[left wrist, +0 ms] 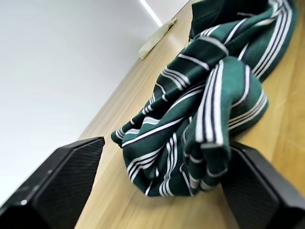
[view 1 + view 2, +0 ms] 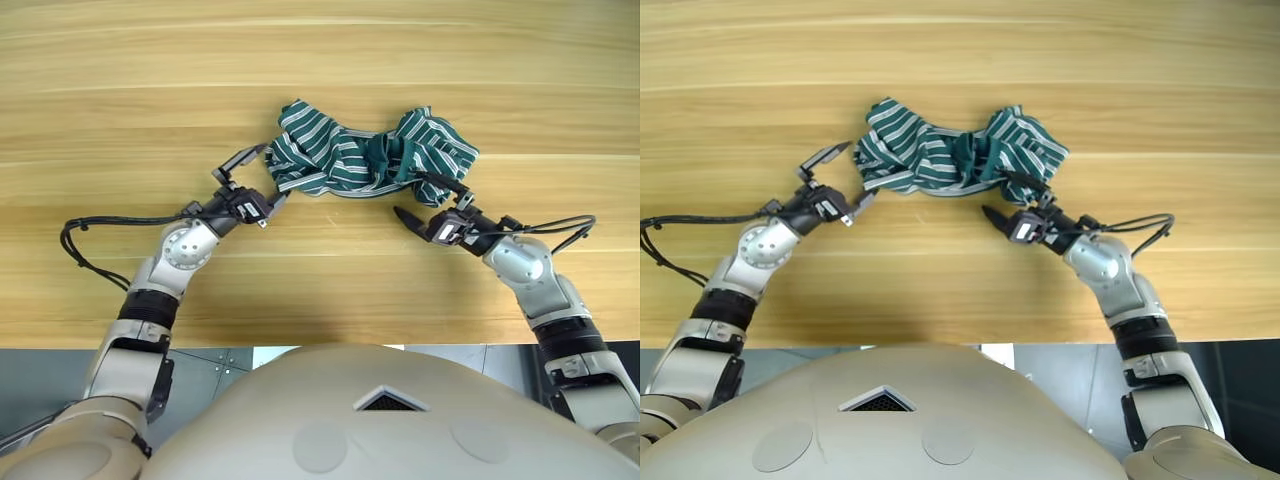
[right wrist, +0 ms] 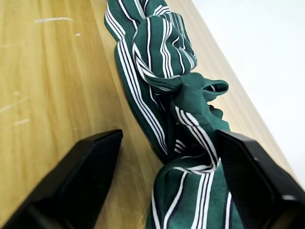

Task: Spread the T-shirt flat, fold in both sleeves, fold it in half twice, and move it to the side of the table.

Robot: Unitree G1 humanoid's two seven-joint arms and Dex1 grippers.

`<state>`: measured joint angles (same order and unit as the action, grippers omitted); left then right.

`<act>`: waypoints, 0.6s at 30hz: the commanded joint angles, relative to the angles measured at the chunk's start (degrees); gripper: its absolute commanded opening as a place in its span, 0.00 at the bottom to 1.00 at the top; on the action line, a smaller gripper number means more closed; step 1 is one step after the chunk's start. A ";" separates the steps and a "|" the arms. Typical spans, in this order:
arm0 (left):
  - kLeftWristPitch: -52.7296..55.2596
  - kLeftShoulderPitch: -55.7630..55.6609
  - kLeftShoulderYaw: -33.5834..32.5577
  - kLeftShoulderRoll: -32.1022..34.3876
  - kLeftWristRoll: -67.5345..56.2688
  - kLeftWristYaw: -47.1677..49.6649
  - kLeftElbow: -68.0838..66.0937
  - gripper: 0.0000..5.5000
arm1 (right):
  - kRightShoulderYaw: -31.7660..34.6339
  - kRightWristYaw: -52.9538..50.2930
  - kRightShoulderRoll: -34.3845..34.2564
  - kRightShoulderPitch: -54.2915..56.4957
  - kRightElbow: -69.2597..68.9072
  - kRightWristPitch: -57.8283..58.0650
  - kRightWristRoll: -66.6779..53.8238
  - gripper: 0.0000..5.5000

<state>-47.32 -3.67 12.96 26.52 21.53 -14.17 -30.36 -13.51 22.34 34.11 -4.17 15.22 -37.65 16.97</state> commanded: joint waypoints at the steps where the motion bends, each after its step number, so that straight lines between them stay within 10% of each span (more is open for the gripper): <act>1: 0.74 -0.38 -0.73 -0.01 -1.46 0.84 -1.30 0.75 | 0.78 -2.72 -1.64 3.28 4.51 0.19 1.01 0.65; 18: 0.67 -7.03 -4.88 -0.85 -2.99 12.01 -23.20 0.75 | 5.06 -8.53 -1.20 5.93 18.86 -6.82 -3.56 0.65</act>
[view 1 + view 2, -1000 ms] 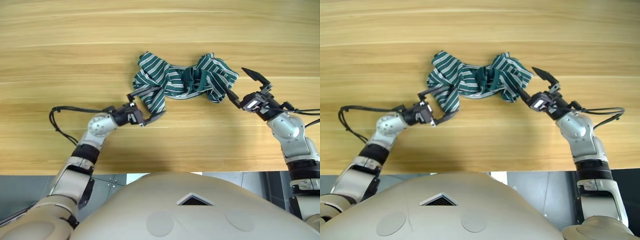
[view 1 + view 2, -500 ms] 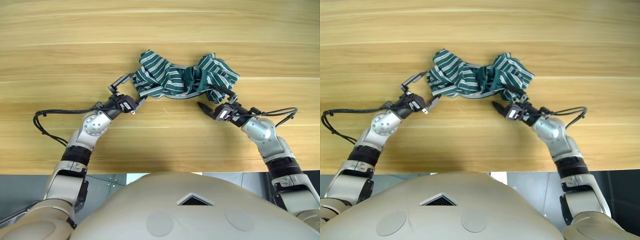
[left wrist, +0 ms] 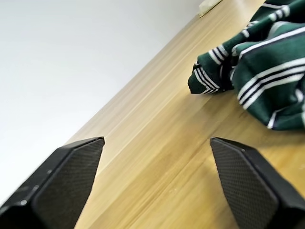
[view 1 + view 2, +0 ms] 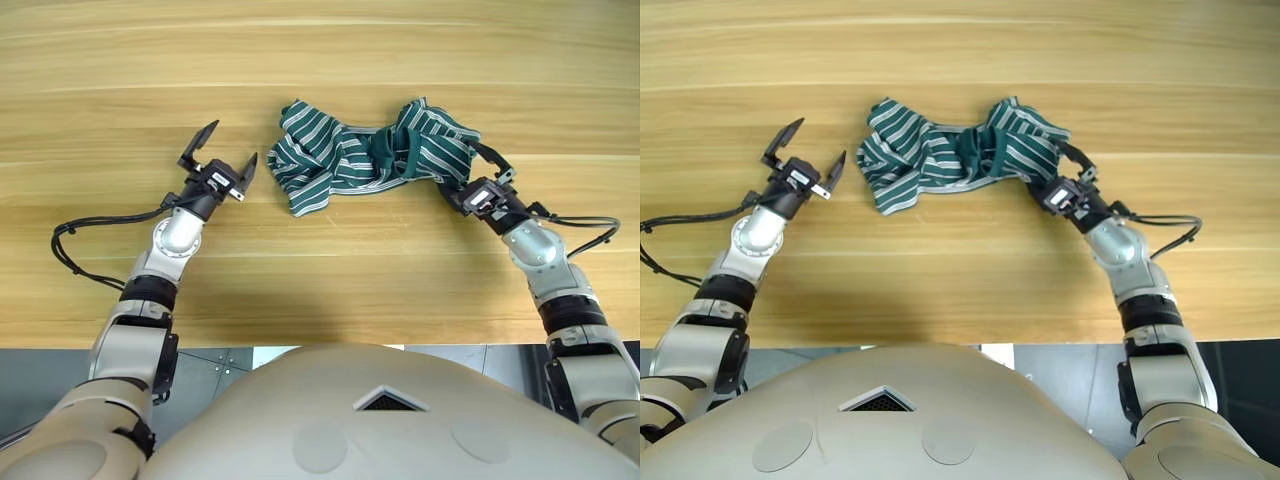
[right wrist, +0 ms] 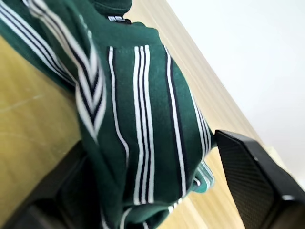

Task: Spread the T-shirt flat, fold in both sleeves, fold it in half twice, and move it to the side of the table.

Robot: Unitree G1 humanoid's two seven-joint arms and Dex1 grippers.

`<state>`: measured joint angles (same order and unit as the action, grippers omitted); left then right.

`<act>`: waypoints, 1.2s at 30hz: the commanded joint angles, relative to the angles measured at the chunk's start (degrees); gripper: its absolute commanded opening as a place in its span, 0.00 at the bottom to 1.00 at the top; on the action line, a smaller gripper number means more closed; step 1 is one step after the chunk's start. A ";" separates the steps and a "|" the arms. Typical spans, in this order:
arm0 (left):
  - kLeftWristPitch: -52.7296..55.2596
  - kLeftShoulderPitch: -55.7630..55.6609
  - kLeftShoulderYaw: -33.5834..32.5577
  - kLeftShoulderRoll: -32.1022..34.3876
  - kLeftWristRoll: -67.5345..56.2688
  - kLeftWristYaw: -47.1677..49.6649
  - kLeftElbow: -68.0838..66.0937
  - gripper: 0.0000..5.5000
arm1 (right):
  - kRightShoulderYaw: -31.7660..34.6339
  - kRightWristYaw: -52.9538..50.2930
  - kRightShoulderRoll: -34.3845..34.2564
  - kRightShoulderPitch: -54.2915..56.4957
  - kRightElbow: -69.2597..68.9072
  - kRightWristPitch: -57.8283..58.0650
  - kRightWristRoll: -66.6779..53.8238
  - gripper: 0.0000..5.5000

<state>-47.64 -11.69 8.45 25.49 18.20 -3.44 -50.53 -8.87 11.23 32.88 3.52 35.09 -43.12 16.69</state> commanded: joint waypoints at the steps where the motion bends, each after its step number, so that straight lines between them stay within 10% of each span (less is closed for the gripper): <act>1: -0.46 1.43 -1.24 0.19 -1.14 1.44 -1.78 0.75 | 0.04 4.48 -0.66 -2.30 -2.68 -2.33 -5.98 0.65; 9: -5.62 10.10 6.79 2.21 -29.09 -21.07 33.90 0.75 | 2.07 10.52 -5.47 -1.71 -8.50 -2.59 -19.21 0.65; 21: 6.56 -8.02 14.86 -2.25 13.09 -2.75 3.39 0.75 | 6.13 -0.95 -7.96 5.18 6.32 -1.10 -9.57 0.65; 36: 3.62 -10.94 14.85 -2.39 10.56 5.82 -12.37 0.75 | -1.13 19.07 -9.81 -4.31 -3.16 -6.10 -22.07 0.65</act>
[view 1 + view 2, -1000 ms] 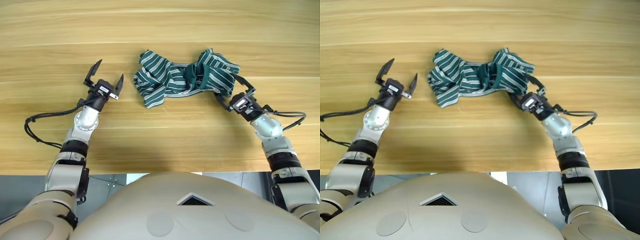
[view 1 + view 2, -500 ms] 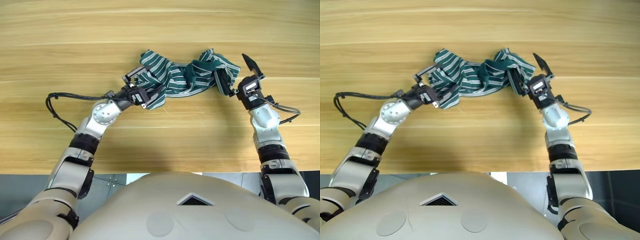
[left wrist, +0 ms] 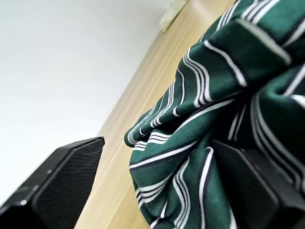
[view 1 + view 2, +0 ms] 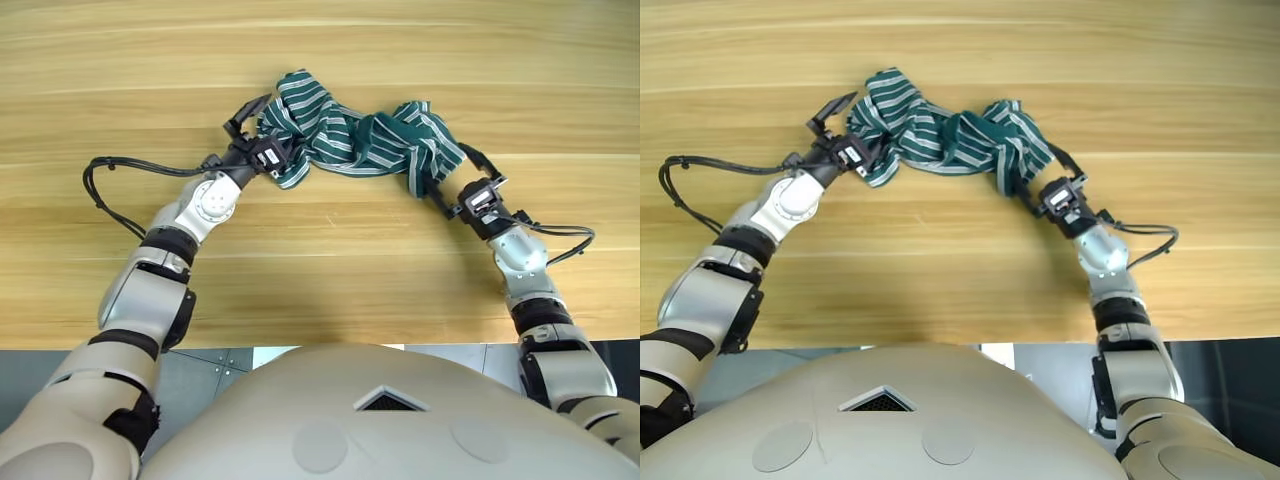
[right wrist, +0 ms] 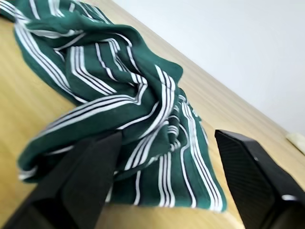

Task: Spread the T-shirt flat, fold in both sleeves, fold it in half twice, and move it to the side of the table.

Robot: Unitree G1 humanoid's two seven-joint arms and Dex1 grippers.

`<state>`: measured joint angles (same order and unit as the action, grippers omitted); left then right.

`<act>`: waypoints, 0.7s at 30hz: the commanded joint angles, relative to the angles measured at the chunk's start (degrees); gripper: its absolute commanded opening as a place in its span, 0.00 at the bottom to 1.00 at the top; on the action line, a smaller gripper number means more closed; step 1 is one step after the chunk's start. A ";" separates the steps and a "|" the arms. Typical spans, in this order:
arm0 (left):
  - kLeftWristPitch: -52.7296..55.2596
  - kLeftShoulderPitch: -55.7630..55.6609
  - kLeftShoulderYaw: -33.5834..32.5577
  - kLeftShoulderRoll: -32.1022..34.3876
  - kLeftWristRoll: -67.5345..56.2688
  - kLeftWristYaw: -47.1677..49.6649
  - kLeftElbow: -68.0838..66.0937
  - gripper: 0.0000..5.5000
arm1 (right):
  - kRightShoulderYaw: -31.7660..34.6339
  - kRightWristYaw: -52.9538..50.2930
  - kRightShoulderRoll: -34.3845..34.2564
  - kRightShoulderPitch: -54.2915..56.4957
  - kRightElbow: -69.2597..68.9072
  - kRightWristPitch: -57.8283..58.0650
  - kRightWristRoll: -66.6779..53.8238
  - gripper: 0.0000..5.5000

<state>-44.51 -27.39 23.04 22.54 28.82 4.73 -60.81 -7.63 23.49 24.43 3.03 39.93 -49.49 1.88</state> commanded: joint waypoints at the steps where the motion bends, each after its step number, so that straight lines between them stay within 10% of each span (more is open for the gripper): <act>1: 0.37 5.11 -0.14 0.46 -0.73 -2.19 -2.03 0.75 | -2.52 8.37 -1.23 -4.63 -9.95 0.76 -9.09 0.65; 7: -0.72 7.59 -3.91 -0.02 -6.23 -2.60 -1.05 0.75 | -2.86 17.44 -0.51 -9.56 -23.77 4.97 -22.27 0.65; 16: -0.11 8.14 -5.15 -0.73 -7.05 -3.03 -0.36 0.75 | -6.43 9.88 -4.58 -3.94 -7.08 8.08 -0.96 0.65; 21: 0.47 8.59 -5.61 -1.23 -7.37 -3.40 -1.38 0.75 | -2.21 12.06 -3.36 -3.98 -11.24 5.68 -8.83 0.65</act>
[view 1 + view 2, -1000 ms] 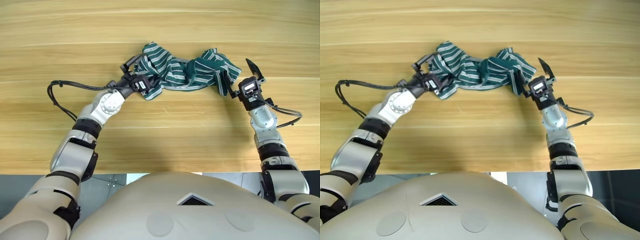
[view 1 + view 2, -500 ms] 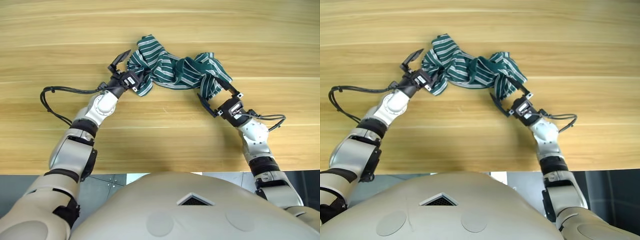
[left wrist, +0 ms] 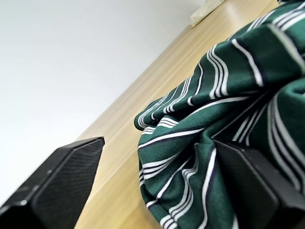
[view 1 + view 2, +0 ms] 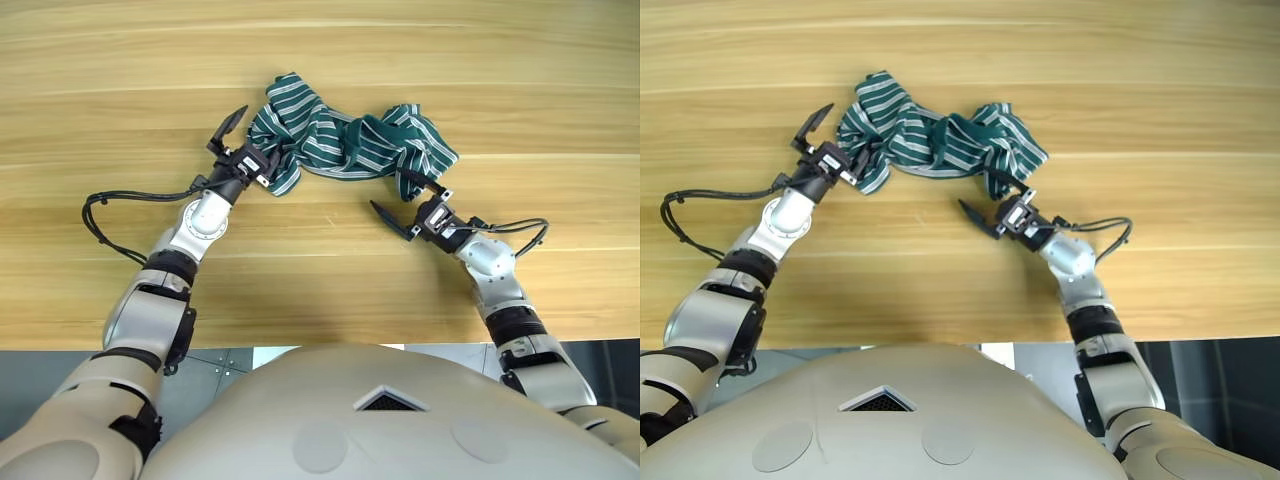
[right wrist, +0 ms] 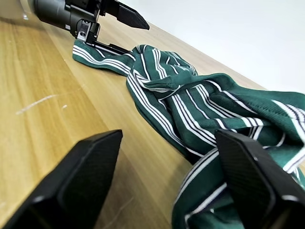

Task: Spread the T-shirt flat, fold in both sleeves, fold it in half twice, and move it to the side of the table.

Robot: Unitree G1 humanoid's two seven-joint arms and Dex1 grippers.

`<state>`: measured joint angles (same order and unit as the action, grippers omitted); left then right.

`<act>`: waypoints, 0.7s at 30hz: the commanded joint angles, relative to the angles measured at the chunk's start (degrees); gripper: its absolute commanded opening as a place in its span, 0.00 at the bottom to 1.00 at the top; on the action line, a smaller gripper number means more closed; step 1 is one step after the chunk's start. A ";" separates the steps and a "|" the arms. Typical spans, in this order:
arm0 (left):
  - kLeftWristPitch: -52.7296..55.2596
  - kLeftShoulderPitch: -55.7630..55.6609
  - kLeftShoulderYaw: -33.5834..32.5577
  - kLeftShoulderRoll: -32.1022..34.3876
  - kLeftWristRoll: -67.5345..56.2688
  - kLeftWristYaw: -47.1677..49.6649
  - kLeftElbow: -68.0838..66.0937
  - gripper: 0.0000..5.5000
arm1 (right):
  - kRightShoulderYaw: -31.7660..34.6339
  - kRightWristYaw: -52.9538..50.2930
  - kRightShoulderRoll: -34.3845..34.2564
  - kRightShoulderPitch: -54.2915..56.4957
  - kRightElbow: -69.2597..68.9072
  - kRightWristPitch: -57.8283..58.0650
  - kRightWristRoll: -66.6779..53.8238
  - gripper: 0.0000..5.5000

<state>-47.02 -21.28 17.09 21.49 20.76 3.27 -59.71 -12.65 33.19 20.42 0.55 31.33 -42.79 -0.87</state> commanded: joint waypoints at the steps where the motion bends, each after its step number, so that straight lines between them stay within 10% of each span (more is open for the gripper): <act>1: 3.15 2.45 0.34 -0.30 0.65 -1.99 -2.88 0.75 | 3.44 3.78 1.26 -2.44 -4.43 -1.30 -8.37 0.65; 7: 4.03 0.66 1.12 -1.77 1.08 -2.38 -4.79 0.75 | 8.41 9.92 2.33 -6.64 -11.99 -1.73 -21.27 0.65; 21: 3.56 -0.55 3.27 -4.73 3.09 -0.49 -5.18 0.75 | 3.94 1.47 -2.83 1.97 3.58 -3.48 0.17 0.65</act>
<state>-46.21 -24.01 18.60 17.54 21.02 4.00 -62.59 -7.94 34.93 17.72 2.52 34.09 -45.69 -1.96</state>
